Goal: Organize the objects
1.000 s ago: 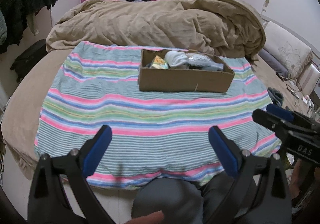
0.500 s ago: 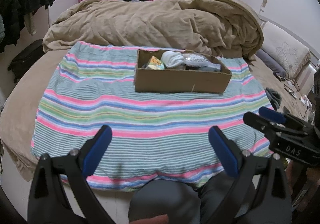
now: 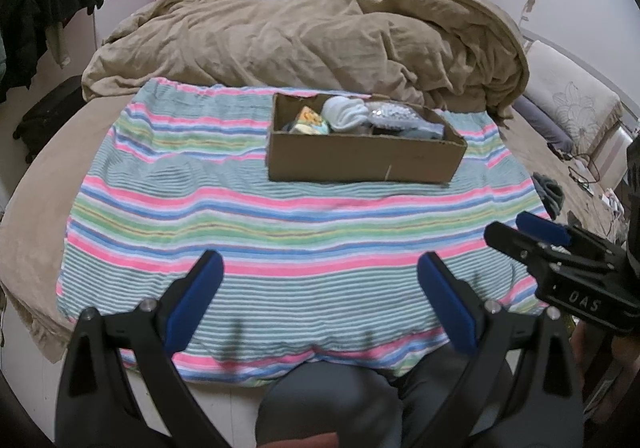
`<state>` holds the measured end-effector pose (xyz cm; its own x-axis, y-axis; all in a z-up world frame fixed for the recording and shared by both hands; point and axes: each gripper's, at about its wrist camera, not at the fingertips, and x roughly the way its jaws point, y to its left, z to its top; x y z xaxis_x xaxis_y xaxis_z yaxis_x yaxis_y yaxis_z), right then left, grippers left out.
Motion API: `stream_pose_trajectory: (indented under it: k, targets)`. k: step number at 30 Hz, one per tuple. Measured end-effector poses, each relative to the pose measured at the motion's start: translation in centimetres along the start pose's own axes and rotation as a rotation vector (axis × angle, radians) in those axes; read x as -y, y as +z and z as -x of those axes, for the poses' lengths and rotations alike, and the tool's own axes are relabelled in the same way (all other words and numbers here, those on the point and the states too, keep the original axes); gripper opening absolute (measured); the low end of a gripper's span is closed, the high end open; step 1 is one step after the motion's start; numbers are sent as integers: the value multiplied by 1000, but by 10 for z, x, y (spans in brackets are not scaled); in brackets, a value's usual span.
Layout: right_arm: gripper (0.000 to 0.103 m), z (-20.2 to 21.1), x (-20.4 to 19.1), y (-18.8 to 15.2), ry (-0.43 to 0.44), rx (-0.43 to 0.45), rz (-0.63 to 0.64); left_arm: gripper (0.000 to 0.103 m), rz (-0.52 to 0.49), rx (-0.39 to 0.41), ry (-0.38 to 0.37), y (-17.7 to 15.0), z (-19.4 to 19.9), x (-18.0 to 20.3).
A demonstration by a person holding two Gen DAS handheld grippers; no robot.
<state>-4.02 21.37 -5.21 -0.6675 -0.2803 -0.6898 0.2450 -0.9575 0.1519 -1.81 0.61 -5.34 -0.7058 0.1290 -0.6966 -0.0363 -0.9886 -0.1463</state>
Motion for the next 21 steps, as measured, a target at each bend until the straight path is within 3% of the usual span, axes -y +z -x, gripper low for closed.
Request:
stream_pose_trajectory:
  k: [21]
  targets:
    - [69,-5,1,2,-24,-1,9,99,11,7,-13,3,-4,-9]
